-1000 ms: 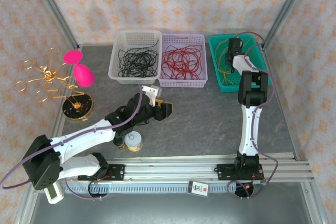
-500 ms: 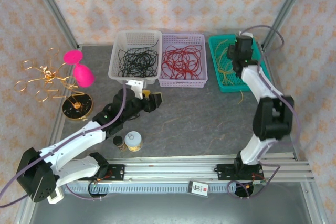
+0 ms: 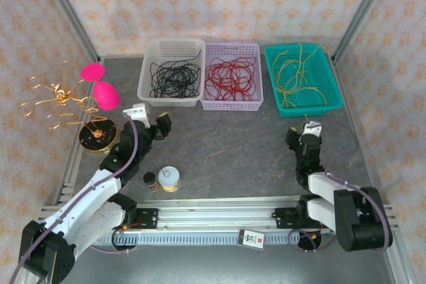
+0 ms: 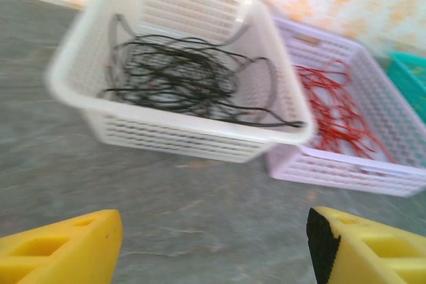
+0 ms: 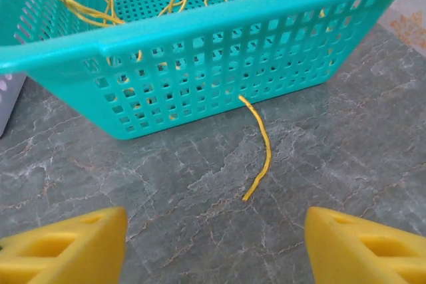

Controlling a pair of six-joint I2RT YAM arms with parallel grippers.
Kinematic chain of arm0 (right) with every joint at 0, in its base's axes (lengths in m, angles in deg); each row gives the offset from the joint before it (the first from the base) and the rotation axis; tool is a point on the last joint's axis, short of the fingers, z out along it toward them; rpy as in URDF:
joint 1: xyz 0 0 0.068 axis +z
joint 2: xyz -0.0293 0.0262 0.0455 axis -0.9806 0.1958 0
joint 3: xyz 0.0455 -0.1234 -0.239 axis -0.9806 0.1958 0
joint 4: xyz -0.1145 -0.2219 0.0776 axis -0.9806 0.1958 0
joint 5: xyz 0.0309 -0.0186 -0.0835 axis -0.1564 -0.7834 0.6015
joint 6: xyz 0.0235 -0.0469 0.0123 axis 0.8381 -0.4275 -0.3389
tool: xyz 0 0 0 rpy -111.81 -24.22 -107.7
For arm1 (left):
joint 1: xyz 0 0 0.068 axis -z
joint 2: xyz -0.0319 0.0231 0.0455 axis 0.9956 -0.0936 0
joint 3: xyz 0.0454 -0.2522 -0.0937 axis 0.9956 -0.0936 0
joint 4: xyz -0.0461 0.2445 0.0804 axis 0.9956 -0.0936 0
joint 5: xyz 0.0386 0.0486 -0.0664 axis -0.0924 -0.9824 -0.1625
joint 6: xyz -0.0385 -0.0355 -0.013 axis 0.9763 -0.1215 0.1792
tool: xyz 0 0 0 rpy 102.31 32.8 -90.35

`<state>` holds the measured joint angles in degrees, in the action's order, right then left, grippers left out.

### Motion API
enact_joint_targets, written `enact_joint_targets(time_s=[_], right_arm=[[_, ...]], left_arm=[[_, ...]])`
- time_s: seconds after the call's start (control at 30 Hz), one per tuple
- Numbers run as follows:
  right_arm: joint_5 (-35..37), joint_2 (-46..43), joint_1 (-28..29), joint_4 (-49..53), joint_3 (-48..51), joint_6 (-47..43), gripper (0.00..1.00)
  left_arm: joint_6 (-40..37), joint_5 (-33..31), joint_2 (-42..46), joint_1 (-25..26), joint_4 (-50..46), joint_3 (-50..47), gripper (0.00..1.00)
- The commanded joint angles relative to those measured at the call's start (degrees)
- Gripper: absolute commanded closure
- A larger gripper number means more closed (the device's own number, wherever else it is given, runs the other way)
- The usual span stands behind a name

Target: Untangle the cables

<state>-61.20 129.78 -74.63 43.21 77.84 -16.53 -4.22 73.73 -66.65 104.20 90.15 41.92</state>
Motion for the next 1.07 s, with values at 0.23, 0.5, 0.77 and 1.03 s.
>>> enact_joint_targets(time_s=[0.23, 0.5, 0.77, 1.03], right_arm=[[-7.7, 23.6, -1.3, -40.7, -3.0, -2.7, 0.13], [0.3, 22.2, -1.2, -31.4, -6.5, 0.9, 0.0], [-0.4, 22.5, -1.3, -30.2, -7.3, 0.7, 0.0], [-0.9, 22.3, -1.5, -30.1, -7.3, 0.8, 0.0]], left_arm=[[-15.6, -5.3, -3.4, -11.9, 27.0, -11.9, 0.21], [-18.3, 3.9, -26.4, -21.0, 70.8, -22.5, 0.2], [-16.0, 5.6, -42.7, -22.3, 90.4, -23.0, 0.18], [-15.0, 4.3, -41.5, -22.6, 79.9, -18.8, 0.08]])
